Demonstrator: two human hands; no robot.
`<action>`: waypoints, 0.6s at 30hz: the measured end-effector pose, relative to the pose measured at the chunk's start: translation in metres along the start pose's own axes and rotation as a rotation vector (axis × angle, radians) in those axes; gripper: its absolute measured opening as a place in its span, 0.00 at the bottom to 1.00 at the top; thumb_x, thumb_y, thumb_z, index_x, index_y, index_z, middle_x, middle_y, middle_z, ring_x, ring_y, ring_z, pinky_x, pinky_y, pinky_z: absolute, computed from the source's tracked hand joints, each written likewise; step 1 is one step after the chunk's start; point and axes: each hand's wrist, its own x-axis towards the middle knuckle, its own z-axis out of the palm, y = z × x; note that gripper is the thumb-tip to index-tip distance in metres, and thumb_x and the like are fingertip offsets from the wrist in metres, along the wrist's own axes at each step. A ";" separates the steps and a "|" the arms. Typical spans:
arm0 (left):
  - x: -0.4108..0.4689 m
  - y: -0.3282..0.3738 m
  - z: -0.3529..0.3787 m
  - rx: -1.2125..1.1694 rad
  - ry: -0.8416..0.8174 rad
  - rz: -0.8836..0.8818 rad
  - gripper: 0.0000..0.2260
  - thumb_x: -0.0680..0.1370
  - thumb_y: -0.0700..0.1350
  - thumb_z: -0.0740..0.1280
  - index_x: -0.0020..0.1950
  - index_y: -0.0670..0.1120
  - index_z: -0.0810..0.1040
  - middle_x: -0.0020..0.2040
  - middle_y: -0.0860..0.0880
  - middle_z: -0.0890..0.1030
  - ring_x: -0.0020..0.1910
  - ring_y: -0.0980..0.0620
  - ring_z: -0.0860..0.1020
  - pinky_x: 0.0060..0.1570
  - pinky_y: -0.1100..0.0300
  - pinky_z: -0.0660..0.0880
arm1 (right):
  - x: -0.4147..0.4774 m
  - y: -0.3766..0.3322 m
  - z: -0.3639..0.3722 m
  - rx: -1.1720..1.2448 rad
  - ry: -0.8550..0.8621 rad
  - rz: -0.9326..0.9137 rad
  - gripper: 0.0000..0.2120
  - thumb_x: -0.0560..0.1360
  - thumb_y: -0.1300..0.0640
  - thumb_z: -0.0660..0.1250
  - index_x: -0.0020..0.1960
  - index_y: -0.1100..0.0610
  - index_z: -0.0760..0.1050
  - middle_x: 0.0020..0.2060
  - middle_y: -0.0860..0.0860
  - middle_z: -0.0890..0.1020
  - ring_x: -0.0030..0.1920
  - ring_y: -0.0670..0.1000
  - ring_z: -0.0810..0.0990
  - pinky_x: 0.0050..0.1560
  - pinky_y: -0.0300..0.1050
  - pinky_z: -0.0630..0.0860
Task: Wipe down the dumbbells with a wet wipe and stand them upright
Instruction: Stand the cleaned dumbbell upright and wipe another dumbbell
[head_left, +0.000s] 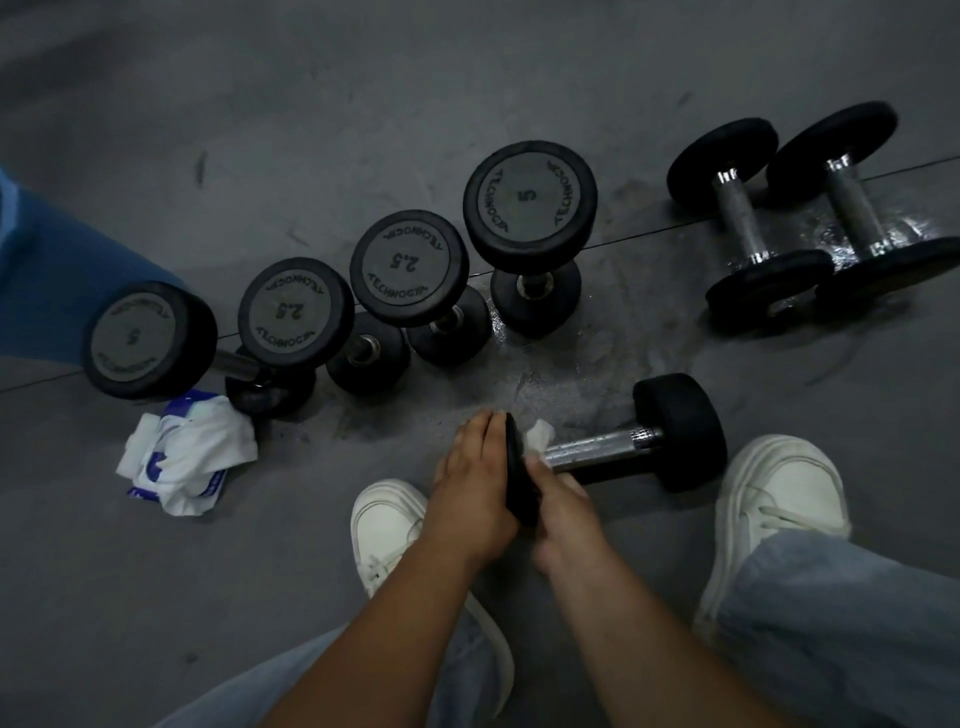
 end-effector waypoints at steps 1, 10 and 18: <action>0.000 0.000 0.000 0.004 -0.001 -0.004 0.47 0.70 0.50 0.74 0.80 0.49 0.48 0.80 0.49 0.50 0.79 0.47 0.53 0.75 0.47 0.59 | 0.005 -0.003 0.005 0.006 0.013 0.018 0.16 0.73 0.55 0.73 0.55 0.65 0.78 0.47 0.63 0.84 0.48 0.61 0.84 0.44 0.52 0.81; 0.001 0.003 -0.006 -0.006 -0.008 0.004 0.48 0.69 0.51 0.74 0.80 0.47 0.49 0.79 0.48 0.52 0.79 0.47 0.53 0.74 0.46 0.59 | -0.006 -0.003 -0.004 -0.060 -0.050 -0.025 0.11 0.74 0.58 0.71 0.53 0.64 0.77 0.50 0.64 0.83 0.48 0.60 0.83 0.48 0.52 0.81; 0.000 0.007 -0.012 -0.023 -0.020 0.007 0.46 0.69 0.51 0.74 0.80 0.46 0.51 0.79 0.47 0.53 0.78 0.46 0.55 0.74 0.47 0.60 | -0.011 -0.002 -0.008 -0.055 -0.053 -0.066 0.05 0.75 0.60 0.70 0.45 0.61 0.76 0.43 0.60 0.83 0.38 0.54 0.83 0.34 0.43 0.79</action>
